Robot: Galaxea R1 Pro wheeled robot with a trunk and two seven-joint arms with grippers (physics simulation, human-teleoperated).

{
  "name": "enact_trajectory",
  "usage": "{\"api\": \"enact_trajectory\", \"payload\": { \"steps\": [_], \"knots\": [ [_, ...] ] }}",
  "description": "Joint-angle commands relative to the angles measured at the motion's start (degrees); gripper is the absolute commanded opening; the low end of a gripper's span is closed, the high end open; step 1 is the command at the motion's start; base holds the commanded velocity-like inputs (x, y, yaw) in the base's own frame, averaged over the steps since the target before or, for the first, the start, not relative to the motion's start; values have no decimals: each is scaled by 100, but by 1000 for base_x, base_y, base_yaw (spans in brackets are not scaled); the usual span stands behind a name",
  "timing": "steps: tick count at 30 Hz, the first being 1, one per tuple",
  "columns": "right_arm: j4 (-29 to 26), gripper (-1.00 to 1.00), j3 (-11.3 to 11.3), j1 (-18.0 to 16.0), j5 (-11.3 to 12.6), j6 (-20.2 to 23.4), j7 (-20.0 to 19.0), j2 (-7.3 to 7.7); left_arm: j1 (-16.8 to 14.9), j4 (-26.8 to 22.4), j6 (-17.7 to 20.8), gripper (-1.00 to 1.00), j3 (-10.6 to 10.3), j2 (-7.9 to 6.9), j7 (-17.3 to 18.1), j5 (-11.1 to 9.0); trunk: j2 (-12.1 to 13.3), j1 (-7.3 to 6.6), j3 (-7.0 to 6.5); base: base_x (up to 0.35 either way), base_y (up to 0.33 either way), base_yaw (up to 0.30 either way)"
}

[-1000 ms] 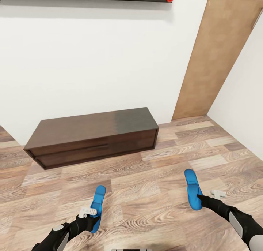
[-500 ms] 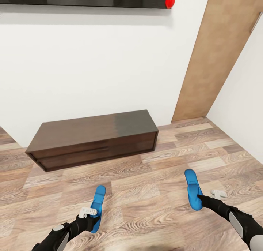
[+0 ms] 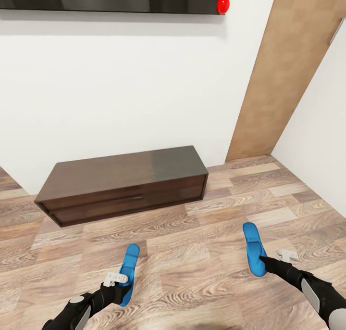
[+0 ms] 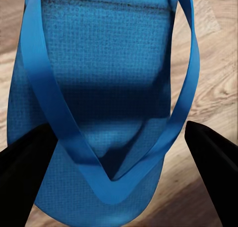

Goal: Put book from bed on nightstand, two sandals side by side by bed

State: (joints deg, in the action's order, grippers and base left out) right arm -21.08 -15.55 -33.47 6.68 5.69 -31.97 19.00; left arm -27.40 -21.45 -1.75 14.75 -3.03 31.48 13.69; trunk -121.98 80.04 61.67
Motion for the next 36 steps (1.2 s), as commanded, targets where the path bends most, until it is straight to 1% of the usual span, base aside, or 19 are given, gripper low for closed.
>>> {"api": "enact_trajectory", "payload": {
  "steps": [1,36],
  "knots": [
    [-1,-100,-28,-2,61,64,-46,-2,-7,0,-18,-100,45,4,34,64,40,-23,-14,0,0,0],
    [-1,-100,-27,-2,61,64,-46,-2,-6,0,-18,-100,45,4,34,64,1444,-792,-643,0,0,0]
  ]
}}
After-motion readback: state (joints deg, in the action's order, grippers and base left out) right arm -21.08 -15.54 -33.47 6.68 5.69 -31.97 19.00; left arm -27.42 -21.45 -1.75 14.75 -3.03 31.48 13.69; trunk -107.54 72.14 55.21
